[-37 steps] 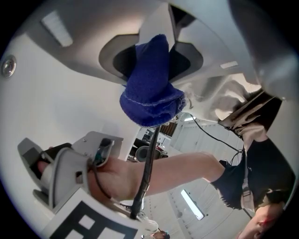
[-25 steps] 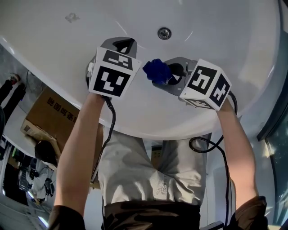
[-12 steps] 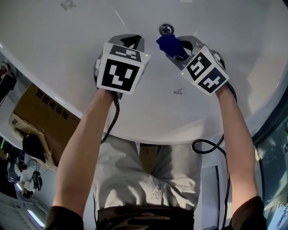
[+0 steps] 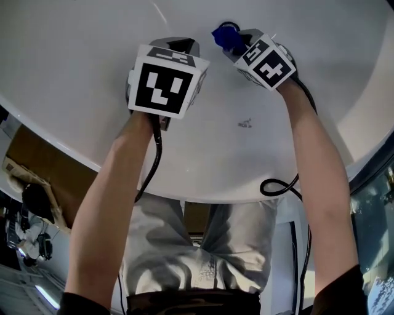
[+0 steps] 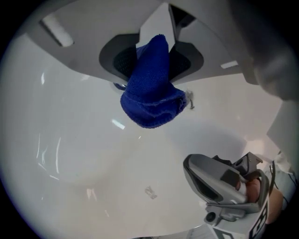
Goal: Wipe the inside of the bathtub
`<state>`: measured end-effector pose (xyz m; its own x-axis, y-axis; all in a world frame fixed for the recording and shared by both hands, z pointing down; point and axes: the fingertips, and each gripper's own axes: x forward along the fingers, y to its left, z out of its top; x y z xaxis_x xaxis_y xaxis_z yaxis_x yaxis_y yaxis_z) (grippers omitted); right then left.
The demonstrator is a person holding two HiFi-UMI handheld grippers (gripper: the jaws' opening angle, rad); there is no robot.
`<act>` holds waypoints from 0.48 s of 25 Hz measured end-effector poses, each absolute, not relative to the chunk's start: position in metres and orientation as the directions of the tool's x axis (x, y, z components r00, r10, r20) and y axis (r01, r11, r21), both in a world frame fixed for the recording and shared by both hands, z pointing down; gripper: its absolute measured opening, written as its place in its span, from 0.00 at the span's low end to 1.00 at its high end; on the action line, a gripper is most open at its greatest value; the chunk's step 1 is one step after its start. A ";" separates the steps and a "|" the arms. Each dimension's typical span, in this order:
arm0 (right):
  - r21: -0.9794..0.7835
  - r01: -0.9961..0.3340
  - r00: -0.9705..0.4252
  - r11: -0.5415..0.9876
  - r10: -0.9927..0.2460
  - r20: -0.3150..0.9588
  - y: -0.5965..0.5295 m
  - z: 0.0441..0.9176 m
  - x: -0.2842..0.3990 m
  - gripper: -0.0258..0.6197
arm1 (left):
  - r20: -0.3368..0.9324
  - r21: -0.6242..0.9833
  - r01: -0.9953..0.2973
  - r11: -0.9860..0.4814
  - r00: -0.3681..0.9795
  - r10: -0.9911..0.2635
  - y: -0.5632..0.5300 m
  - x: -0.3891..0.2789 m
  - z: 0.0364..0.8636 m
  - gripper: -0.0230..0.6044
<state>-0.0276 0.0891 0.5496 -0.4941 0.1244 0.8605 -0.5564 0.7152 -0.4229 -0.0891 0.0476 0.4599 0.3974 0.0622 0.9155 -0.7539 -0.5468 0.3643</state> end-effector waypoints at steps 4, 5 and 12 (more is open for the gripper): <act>-0.474 -0.554 -0.484 0.684 0.198 0.852 0.100 0.575 -0.028 0.26 | 0.917 0.368 -0.758 -0.539 0.390 0.079 0.050 -0.092 0.468 0.04; -0.486 -0.547 -0.482 0.681 0.219 0.848 0.104 0.580 -0.029 0.26 | 0.917 0.371 -0.758 -0.536 0.390 0.083 0.052 -0.092 0.469 0.04; -0.614 -0.474 -0.450 0.632 0.426 0.785 0.151 0.605 -0.041 0.26 | 0.915 0.389 -0.779 -0.492 0.390 0.106 0.061 -0.094 0.479 0.04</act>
